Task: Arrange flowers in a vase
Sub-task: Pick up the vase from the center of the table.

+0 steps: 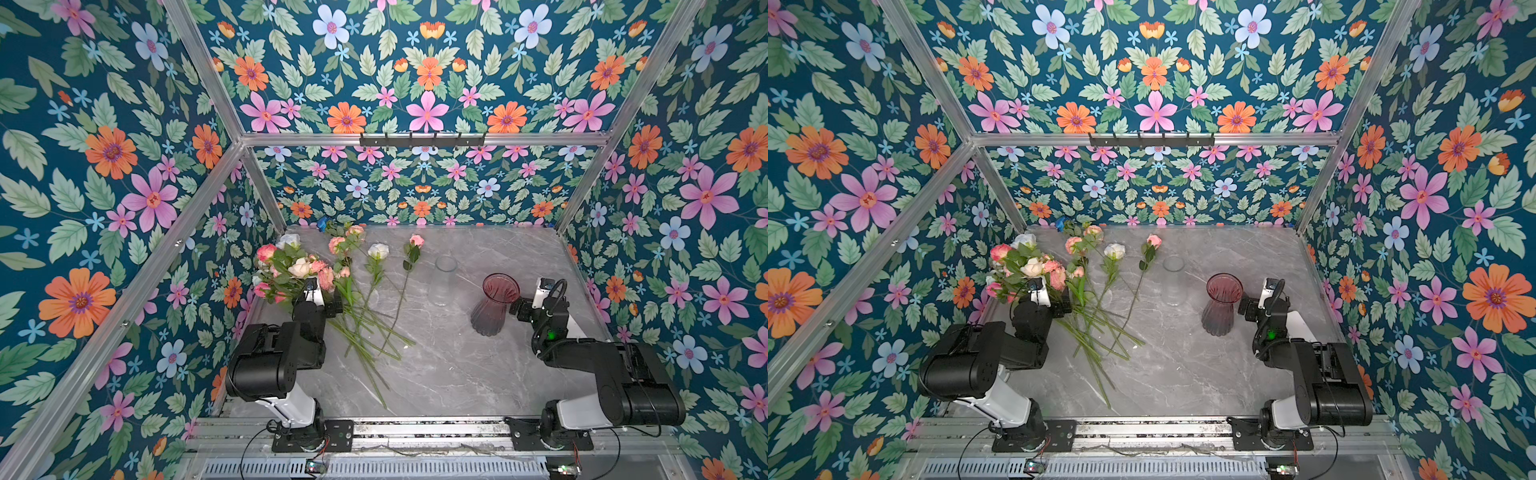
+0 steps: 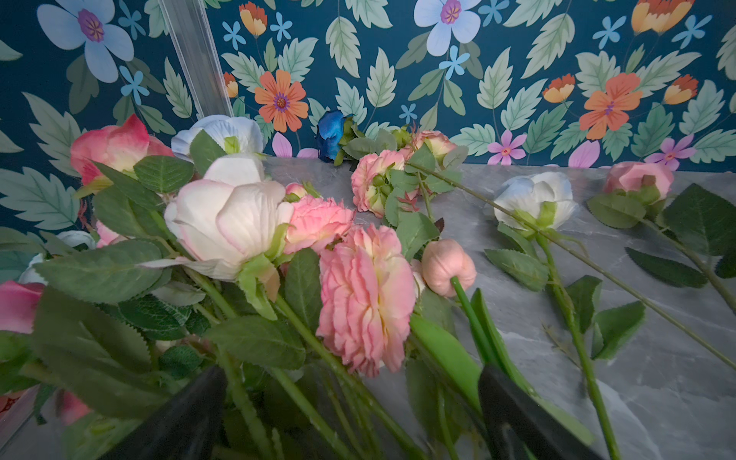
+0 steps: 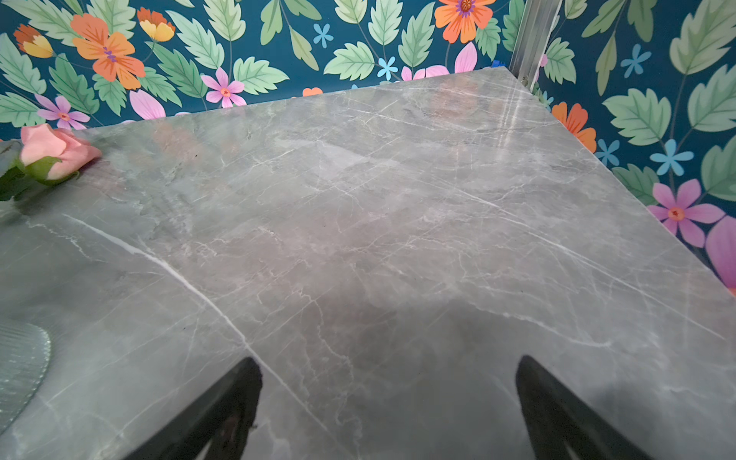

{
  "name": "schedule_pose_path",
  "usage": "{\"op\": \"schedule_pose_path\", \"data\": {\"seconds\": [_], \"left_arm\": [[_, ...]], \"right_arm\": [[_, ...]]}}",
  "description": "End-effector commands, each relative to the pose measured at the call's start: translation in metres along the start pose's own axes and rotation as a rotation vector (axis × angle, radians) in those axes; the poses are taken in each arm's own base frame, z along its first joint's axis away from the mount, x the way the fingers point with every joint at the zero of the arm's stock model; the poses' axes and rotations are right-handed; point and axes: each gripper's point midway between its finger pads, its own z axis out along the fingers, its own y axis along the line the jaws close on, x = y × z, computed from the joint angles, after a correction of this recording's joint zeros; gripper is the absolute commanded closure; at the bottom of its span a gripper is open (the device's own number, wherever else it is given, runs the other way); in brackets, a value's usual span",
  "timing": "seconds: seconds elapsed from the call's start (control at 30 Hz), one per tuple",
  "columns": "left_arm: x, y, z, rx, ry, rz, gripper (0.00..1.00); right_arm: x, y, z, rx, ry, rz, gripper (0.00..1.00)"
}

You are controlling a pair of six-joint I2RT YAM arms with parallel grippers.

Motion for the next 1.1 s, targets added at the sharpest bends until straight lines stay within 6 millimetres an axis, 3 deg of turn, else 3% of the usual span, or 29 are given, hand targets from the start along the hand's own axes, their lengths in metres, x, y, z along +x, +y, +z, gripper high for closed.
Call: {"op": "schedule_pose_path", "data": {"seconds": [0.0,0.47,0.8,0.93,1.07], "left_arm": [[-0.007,-0.001,0.001,0.004,-0.028,-0.001,0.00],[-0.009,0.003,-0.002,-0.018,-0.038,-0.003,0.00],[-0.025,0.018,-0.004,-0.114,-0.022,-0.023,0.00],[-0.039,0.031,0.002,-0.197,0.018,-0.042,0.00],[-0.075,0.038,0.002,-0.239,-0.023,-0.074,0.00]], "right_arm": [[-0.013,0.000,0.000,0.003,-0.050,0.001,0.01],[-0.014,-0.001,-0.001,-0.010,-0.054,0.014,0.01],[-0.033,-0.017,-0.005,0.102,0.023,0.058,0.01],[-0.054,-0.033,-0.018,0.209,-0.008,0.092,0.01],[-0.078,-0.054,-0.035,0.338,-0.070,0.171,0.01]]}}
